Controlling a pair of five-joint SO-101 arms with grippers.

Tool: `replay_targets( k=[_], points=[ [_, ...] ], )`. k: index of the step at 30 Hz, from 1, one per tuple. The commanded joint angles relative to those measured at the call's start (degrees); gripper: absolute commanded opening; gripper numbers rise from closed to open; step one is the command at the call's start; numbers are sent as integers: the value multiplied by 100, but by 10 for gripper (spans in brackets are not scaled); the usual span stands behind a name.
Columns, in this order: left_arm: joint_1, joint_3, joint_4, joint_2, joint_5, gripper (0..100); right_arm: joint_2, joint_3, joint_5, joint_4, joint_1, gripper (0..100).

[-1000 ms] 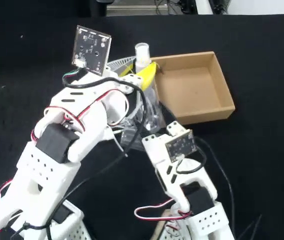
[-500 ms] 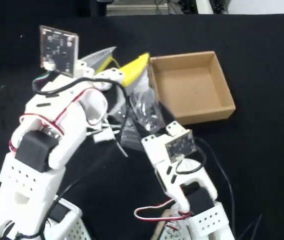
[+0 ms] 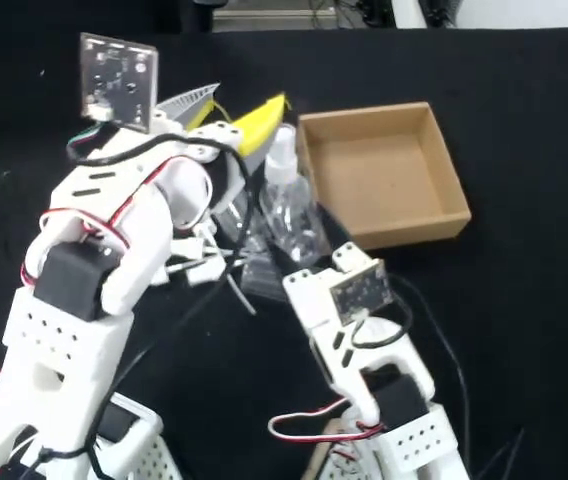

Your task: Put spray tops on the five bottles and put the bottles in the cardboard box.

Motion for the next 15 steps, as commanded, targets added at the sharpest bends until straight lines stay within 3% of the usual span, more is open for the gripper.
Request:
replay_targets(
  k=[1, 13, 15],
  points=[
    [-57, -295, 26, -26, -457, 234, -567, -40, -26, 26, -53, 11],
    [-110, -295, 35, 35, -519, 234, -567, -48, -26, -9, -35, 11],
    [-110, -286, 44, 35, -809, 234, -567, -57, -26, -9, -26, 11]
  ],
)
